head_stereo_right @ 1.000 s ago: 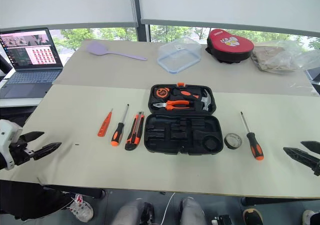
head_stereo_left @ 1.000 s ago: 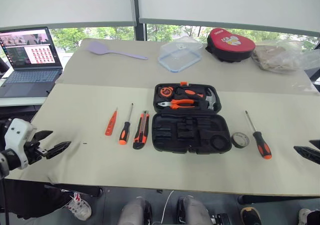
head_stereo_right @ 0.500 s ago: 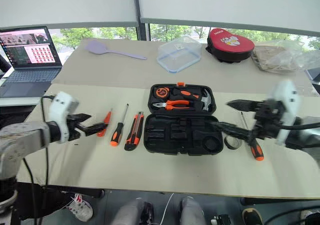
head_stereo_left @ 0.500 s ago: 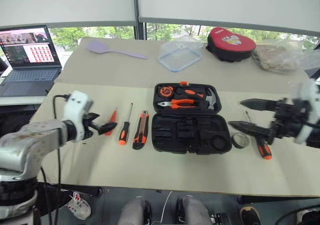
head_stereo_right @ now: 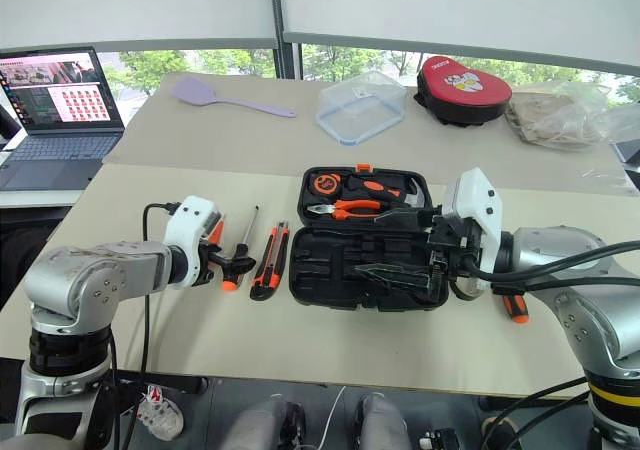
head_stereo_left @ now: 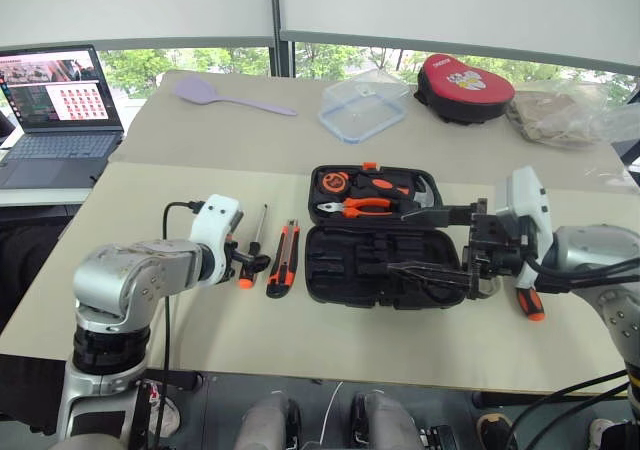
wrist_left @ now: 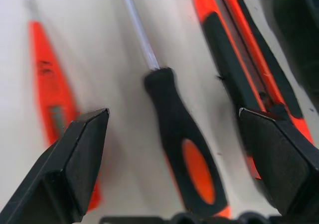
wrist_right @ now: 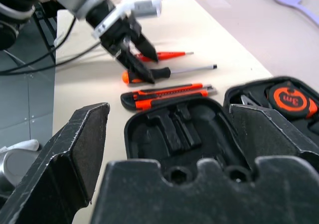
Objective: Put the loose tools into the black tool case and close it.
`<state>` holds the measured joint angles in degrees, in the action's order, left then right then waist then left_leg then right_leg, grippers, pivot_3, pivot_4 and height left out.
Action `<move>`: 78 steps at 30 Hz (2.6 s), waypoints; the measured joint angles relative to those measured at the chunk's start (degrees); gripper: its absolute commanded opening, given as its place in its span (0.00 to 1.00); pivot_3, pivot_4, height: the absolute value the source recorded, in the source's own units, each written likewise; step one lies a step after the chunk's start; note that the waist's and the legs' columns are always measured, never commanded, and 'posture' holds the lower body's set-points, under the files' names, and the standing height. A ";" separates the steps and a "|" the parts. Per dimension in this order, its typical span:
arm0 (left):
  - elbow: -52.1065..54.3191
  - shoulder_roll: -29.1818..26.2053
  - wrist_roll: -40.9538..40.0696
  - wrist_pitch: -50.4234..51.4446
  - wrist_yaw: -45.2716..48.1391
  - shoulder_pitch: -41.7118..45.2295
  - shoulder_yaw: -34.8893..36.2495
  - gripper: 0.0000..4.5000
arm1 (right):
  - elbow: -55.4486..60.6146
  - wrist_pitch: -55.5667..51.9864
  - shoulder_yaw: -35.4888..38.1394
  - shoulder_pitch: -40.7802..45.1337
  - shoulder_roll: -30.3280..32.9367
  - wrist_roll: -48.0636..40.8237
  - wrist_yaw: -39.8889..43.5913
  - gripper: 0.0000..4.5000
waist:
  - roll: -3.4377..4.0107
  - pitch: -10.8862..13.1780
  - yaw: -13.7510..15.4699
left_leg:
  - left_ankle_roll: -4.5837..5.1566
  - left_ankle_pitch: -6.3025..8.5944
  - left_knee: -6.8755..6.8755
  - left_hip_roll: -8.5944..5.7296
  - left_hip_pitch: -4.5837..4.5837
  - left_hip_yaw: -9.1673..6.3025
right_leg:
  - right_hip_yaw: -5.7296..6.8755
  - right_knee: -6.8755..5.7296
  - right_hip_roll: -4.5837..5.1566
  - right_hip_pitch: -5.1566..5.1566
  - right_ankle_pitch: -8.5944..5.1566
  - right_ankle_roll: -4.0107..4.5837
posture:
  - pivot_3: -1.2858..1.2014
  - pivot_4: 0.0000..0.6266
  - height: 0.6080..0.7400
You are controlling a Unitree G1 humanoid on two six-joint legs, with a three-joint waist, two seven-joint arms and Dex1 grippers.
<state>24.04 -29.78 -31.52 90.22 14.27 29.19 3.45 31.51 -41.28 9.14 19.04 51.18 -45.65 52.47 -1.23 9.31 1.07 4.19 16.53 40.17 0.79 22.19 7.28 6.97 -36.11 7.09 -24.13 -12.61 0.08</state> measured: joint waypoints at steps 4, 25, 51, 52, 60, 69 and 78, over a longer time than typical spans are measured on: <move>0.08 0.52 1.44 -0.11 -0.81 -0.87 -0.28 0.41 | 0.00 0.00 -0.69 0.08 -0.42 0.14 -0.30 1.00 | 0.00 0.00 -0.02 | 0.00 0.00 0.00 0.00 -0.03 -0.01 | -0.02 -0.01 0.02 0.02 0.00 0.00 | 0.52 0.24 0.93; -13.17 -17.06 10.07 -38.66 28.37 14.54 -15.65 0.19 | -3.76 1.76 -0.75 -2.95 0.18 5.57 -0.20 1.00 | -0.04 0.04 0.66 | 0.00 0.00 0.19 -0.03 0.17 0.02 | 0.18 0.01 -0.01 -0.07 0.01 0.02 | 0.52 0.24 0.93; -58.25 10.54 38.39 -83.77 50.11 31.85 -36.57 0.19 | -7.61 3.39 9.88 -15.94 -0.98 9.31 -4.47 1.00 | -0.06 0.04 1.05 | 0.49 0.22 0.74 0.01 0.50 0.18 | 0.23 -0.05 -0.08 -0.23 0.13 -0.20 | 0.52 0.24 0.93; -58.83 10.86 38.70 -84.28 50.24 32.00 -36.47 0.19 | -7.42 3.38 9.88 -15.94 -1.01 9.29 -4.79 1.00 | -0.06 0.04 1.09 | 0.52 0.24 0.78 0.01 0.56 0.12 | 0.23 -0.04 -0.04 -0.23 0.14 -0.21 | 0.52 0.24 0.93; -60.67 13.01 39.15 -84.48 51.43 33.53 -34.11 0.74 | -7.18 3.36 9.94 -15.98 -1.12 8.81 -5.54 1.00 | -0.06 0.04 1.11 | 0.66 0.32 1.10 0.00 0.79 -0.07 | 0.26 -0.04 -0.02 -0.24 0.19 -0.29 | 0.52 0.24 0.93; -60.99 14.89 39.54 -82.69 50.40 34.30 -31.20 0.16 | -7.16 3.35 10.22 -16.26 -1.12 8.38 -6.50 1.00 | -0.06 0.04 1.10 | 0.68 0.33 1.14 -0.01 0.83 -0.09 | 0.32 -0.03 -0.02 -0.24 0.21 -0.33 | 0.52 0.24 0.93; -62.60 16.41 40.82 -82.71 50.49 34.30 -31.36 0.01 | -7.16 3.35 10.32 -17.11 -1.13 8.37 -6.83 1.00 | -0.06 0.04 1.09 | 0.68 0.33 1.15 -0.01 0.84 -0.10 | 0.33 -0.03 -0.02 -0.24 0.21 -0.34 | 0.52 0.24 0.93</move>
<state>-38.57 -13.37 9.30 7.52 64.76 63.49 -27.90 24.35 -37.93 19.45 1.93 50.06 -37.28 45.64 -1.28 9.35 2.16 4.88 16.86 41.31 0.79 23.03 7.18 7.29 -36.14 7.07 -24.37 -12.40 -0.26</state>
